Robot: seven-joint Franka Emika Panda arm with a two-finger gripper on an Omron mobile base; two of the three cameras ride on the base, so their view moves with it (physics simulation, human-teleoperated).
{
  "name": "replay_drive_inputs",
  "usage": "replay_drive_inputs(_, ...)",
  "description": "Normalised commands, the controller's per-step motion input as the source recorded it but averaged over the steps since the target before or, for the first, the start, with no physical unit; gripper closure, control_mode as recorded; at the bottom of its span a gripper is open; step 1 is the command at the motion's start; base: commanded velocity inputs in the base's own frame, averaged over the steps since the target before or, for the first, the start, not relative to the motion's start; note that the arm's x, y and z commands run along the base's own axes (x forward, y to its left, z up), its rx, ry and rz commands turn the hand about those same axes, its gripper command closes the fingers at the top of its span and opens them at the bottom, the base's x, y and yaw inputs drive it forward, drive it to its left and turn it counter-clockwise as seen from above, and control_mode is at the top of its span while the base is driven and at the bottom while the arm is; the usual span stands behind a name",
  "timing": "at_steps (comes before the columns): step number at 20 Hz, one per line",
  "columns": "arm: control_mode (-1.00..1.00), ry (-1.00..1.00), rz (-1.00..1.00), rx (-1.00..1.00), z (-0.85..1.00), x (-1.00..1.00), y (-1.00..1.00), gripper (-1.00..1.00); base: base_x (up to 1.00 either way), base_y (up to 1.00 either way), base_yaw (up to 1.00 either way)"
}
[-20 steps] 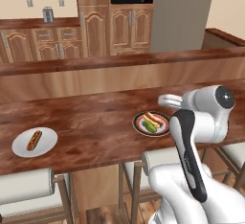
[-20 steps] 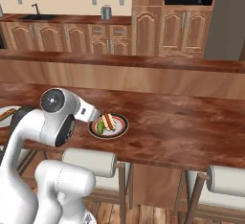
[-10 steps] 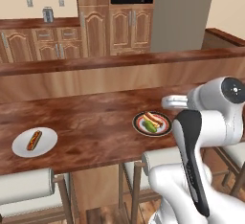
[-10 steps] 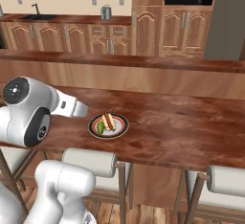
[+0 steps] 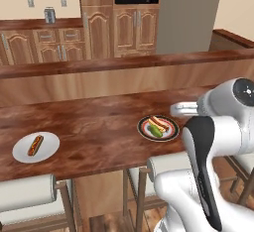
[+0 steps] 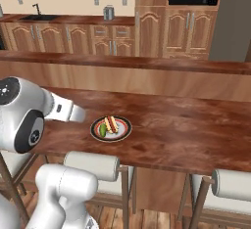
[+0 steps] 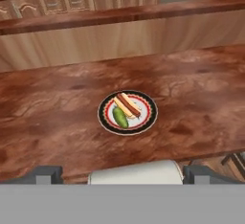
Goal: Pick up each mango from the fridge and place one mango on each plate on the dining counter.
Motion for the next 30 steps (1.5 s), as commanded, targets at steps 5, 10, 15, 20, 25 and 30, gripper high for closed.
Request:
replay_drive_inputs(5,1.00,-0.12,0.00,-0.01,-0.08,-0.55,0.06,-1.00,-0.40,0.14,0.00)
replay_drive_inputs(10,1.00,0.00,0.00,0.00,0.00,0.00,0.00,-1.00,-0.85,0.73,0.23)
replay_drive_inputs(15,1.00,0.00,0.00,0.00,0.00,0.00,0.00,-1.00,-0.50,0.88,0.47)
replay_drive_inputs(20,1.00,0.00,0.00,0.00,0.00,0.00,0.00,-1.00,-0.30,0.87,0.58)
replay_drive_inputs(25,1.00,0.00,0.00,0.00,0.00,0.00,0.00,-1.00,-0.06,0.75,0.61)
replay_drive_inputs(30,1.00,0.00,0.00,0.00,0.00,0.00,0.00,-1.00,0.47,0.52,0.49)
